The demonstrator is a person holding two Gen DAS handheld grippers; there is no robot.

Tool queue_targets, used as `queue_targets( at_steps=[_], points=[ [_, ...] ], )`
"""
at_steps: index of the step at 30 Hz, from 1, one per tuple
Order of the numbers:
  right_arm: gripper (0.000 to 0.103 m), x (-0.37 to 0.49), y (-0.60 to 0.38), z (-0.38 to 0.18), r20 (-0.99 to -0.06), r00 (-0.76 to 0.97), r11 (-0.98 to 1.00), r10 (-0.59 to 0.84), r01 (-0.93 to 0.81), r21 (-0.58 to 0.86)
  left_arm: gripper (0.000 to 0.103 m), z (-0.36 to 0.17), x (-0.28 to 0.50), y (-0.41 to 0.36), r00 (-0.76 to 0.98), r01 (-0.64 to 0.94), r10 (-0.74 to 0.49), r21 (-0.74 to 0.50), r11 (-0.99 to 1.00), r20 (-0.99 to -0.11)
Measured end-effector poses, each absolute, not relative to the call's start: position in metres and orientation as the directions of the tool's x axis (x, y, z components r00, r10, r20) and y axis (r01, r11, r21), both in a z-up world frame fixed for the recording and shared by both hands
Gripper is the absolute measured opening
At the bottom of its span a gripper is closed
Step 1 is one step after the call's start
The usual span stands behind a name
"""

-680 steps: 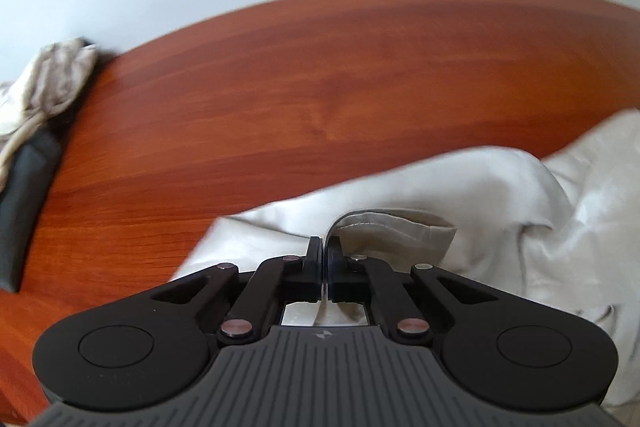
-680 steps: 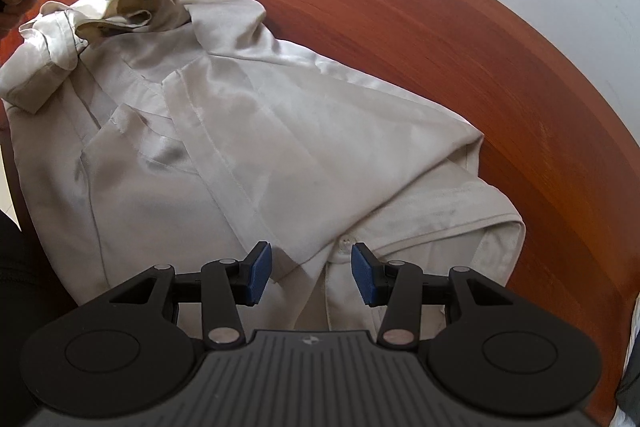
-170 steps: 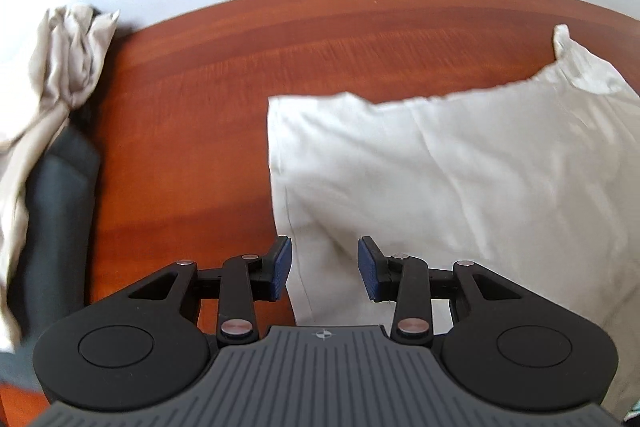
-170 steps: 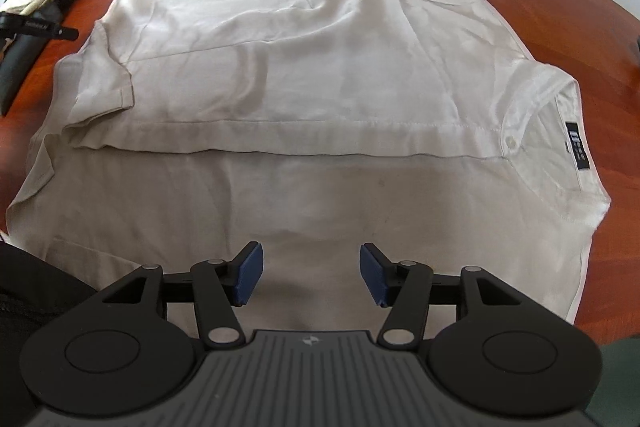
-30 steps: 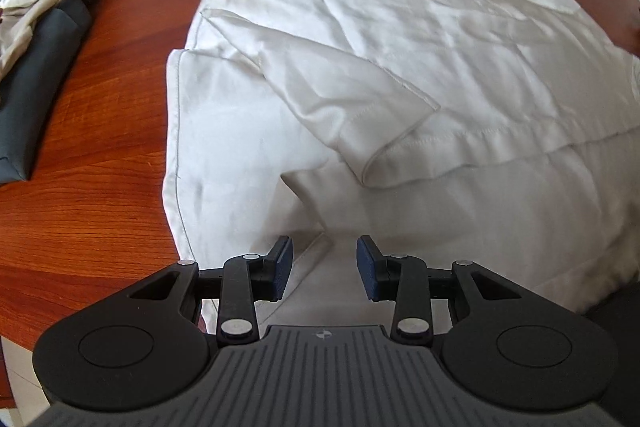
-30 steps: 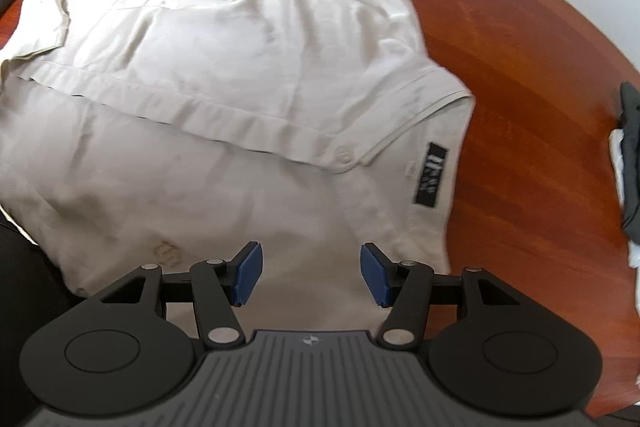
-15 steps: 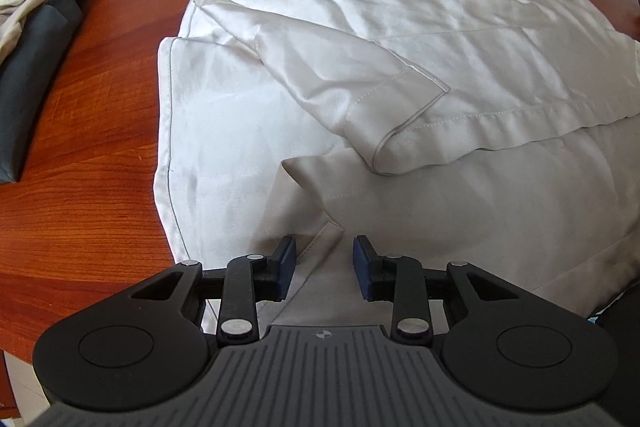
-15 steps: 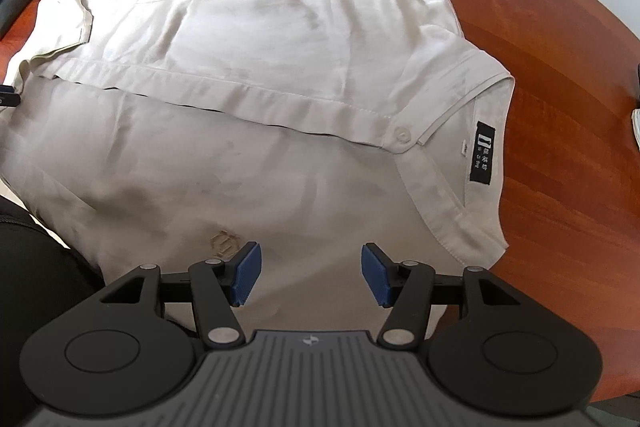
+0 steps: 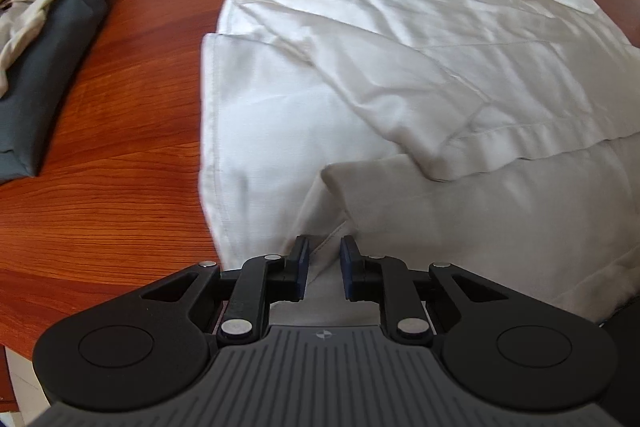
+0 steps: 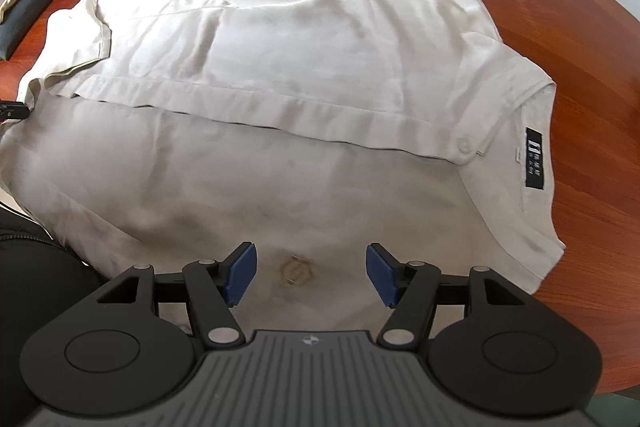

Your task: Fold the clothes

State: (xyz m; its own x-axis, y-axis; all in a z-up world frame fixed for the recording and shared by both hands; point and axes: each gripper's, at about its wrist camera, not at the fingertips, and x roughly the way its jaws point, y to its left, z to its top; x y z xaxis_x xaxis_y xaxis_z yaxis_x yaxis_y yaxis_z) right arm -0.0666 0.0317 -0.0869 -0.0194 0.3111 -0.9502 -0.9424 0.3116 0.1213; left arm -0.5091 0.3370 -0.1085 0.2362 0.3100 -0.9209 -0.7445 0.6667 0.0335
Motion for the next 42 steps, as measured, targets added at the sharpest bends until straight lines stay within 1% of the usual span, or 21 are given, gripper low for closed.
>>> queue_targets(
  at_steps=[10,16,21,24,26,31,42],
  points=[
    [0.069,-0.078,0.050,-0.087,-0.952,-0.016,0.319,0.305,-0.940,0.118,0.021,-0.097,-0.531,0.367,0.197,-0.792,0.385,0.085,0.604,-0.902],
    [0.069,-0.082,0.053,-0.088,-0.952,-0.019,0.322,0.305,-0.939,0.122,0.021,-0.089,-0.528,0.363,0.228,-0.773,0.371,0.065,0.631,-0.900],
    [0.069,-0.083,0.053,-0.090,-0.952,-0.022,0.326,0.305,-0.937,0.126,0.022,-0.085,-0.513,0.350,0.278,-0.747,0.337,0.019,0.665,-0.899],
    [0.070,-0.083,0.051,-0.091,-0.953,-0.022,0.325,0.304,-0.938,0.126,0.025,-0.084,-0.501,0.343,0.297,-0.728,0.324,0.007,0.686,-0.898],
    [0.070,-0.082,0.050,-0.091,-0.952,-0.022,0.325,0.304,-0.937,0.126,0.030,-0.084,-0.494,0.339,0.308,-0.717,0.318,0.001,0.698,-0.897],
    [0.071,-0.081,0.047,-0.091,-0.952,-0.023,0.328,0.305,-0.936,0.128,0.038,-0.080,-0.470,0.329,0.332,-0.675,0.313,0.007,0.738,-0.890],
    [0.072,-0.079,0.038,-0.094,-0.950,-0.033,0.332,0.311,-0.933,0.141,0.039,-0.075,-0.427,0.313,0.380,-0.591,0.297,0.017,0.807,-0.876]
  ],
)
